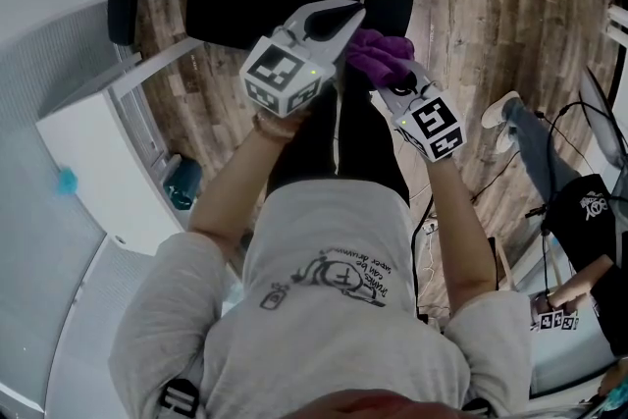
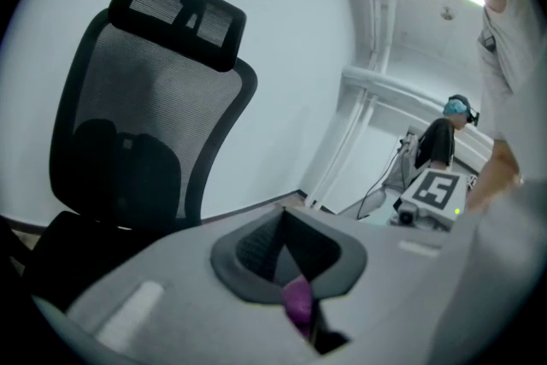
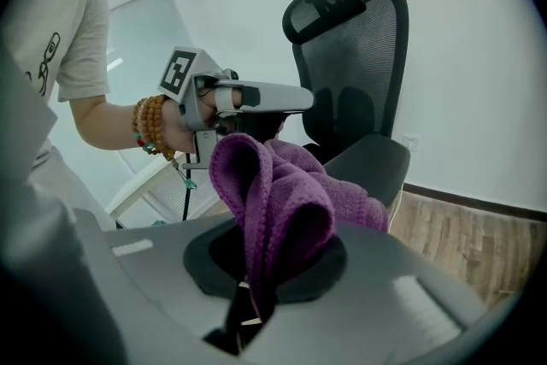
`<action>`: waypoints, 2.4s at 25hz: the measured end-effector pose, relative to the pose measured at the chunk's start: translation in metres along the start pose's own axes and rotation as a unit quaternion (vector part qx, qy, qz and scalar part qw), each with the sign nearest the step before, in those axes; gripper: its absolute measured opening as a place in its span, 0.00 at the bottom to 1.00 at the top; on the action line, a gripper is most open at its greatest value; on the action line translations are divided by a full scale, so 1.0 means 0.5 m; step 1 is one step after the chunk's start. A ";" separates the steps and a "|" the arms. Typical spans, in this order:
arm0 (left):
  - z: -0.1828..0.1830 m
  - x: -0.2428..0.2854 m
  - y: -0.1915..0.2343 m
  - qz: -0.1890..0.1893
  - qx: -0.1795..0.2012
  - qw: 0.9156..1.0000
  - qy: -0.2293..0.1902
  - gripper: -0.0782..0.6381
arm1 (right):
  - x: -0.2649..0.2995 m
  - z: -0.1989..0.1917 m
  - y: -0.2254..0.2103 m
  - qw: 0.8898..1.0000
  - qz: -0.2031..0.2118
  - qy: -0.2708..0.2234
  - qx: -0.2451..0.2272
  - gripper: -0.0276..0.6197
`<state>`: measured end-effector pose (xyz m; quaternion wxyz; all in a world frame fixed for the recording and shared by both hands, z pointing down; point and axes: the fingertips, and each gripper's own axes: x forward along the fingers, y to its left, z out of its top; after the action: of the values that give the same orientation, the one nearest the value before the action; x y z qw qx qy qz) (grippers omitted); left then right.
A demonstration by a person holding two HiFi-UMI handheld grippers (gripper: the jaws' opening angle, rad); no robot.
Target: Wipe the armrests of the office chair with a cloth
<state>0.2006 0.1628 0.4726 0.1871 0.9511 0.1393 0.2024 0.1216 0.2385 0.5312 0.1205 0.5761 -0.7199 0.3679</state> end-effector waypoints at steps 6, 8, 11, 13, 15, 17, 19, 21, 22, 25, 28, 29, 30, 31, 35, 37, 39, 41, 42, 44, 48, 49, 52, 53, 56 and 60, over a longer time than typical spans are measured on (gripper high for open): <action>-0.005 -0.003 -0.012 -0.004 0.002 1.000 0.003 0.11 | -0.005 -0.030 0.049 1.000 0.014 0.006 0.007 0.09; -0.010 -0.007 -0.015 -0.005 0.002 1.000 0.003 0.11 | -0.006 -0.041 0.067 1.000 0.019 0.008 0.010 0.09; -0.014 -0.009 -0.019 -0.006 0.003 1.000 0.005 0.11 | -0.008 -0.053 0.088 0.999 0.030 0.008 0.015 0.09; -0.017 -0.009 -0.022 -0.007 0.003 1.000 0.006 0.11 | -0.010 -0.060 0.098 0.999 0.035 0.009 0.016 0.09; -0.019 -0.009 -0.025 -0.008 0.003 1.000 0.007 0.11 | -0.011 -0.066 0.103 0.999 0.038 0.014 0.015 0.09; -0.021 -0.010 -0.027 -0.009 0.003 1.000 0.007 0.11 | -0.011 -0.069 0.105 0.999 0.039 0.016 0.012 0.09; -0.023 -0.011 -0.027 -0.009 0.003 1.000 0.008 0.11 | -0.010 -0.068 0.104 0.999 0.039 0.017 0.008 0.09; -0.025 -0.012 -0.026 -0.010 0.002 1.000 0.008 0.11 | -0.008 -0.067 0.101 0.999 0.039 0.019 0.004 0.09; -0.026 -0.012 -0.025 -0.009 0.002 1.000 0.008 0.11 | -0.008 -0.066 0.098 0.999 0.040 0.020 0.003 0.09; -0.025 -0.011 -0.023 -0.009 0.002 1.000 0.009 0.11 | -0.011 -0.061 0.088 0.999 0.042 0.020 0.002 0.09; -0.022 -0.013 -0.016 -0.008 0.002 1.000 0.009 0.11 | -0.009 -0.049 0.076 0.999 0.040 0.017 0.001 0.09; -0.022 -0.013 -0.014 -0.008 0.001 1.000 0.009 0.11 | -0.007 -0.047 0.072 0.999 0.038 0.018 -0.001 0.09; -0.022 -0.014 -0.011 -0.007 0.001 1.000 0.009 0.11 | -0.006 -0.046 0.069 0.999 0.036 0.020 -0.003 0.09; -0.022 -0.015 -0.009 -0.007 0.001 1.000 0.009 0.11 | -0.005 -0.045 0.065 0.999 0.033 0.021 -0.004 0.09; -0.021 -0.017 -0.002 -0.006 -0.001 1.000 0.009 0.11 | 0.001 -0.029 0.052 0.999 0.033 0.012 -0.008 0.09; -0.019 -0.016 -0.001 -0.006 -0.001 1.000 0.009 0.11 | 0.001 -0.023 0.043 0.999 0.030 0.012 -0.012 0.09; -0.018 -0.013 -0.002 -0.006 -0.001 1.000 0.009 0.11 | -0.002 -0.018 0.029 0.999 0.026 0.012 -0.015 0.09; -0.018 -0.011 -0.002 -0.005 -0.001 1.000 0.009 0.11 | -0.003 -0.010 0.012 1.000 0.020 0.009 -0.019 0.09; -0.018 -0.011 -0.001 -0.005 -0.001 1.000 0.009 0.11 | -0.002 -0.005 0.002 1.000 0.017 0.008 -0.020 0.09; -0.018 -0.009 0.003 -0.005 -0.002 1.000 0.010 0.11 | 0.001 0.008 -0.018 1.000 0.012 0.006 -0.022 0.09; -0.020 -0.002 0.009 -0.005 -0.005 1.000 0.011 0.11 | 0.006 0.032 -0.062 1.000 0.000 -0.004 -0.022 0.09; -0.020 0.000 0.009 -0.004 -0.005 1.000 0.011 0.11 | 0.006 0.035 -0.072 1.000 -0.003 -0.006 -0.020 0.09; -0.021 0.005 0.010 -0.004 -0.006 1.000 0.011 0.11 | 0.005 0.045 -0.098 1.000 -0.010 -0.011 -0.017 0.09; -0.022 0.005 0.011 -0.004 -0.007 1.000 0.012 0.11 | 0.006 0.049 -0.103 1.000 -0.012 -0.012 -0.019 0.09; -0.024 0.004 0.014 -0.003 -0.006 1.000 0.013 0.11 | 0.011 0.055 -0.115 1.000 -0.015 -0.012 -0.024 0.09; -0.023 -0.008 0.012 -0.005 -0.005 1.000 0.011 0.11 | 0.018 0.067 -0.125 0.999 -0.021 -0.010 -0.030 0.09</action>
<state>0.1931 0.1595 0.4835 0.1915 0.9471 0.1451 0.2126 0.1845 0.2056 0.5376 0.1380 0.5910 -0.7194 0.3379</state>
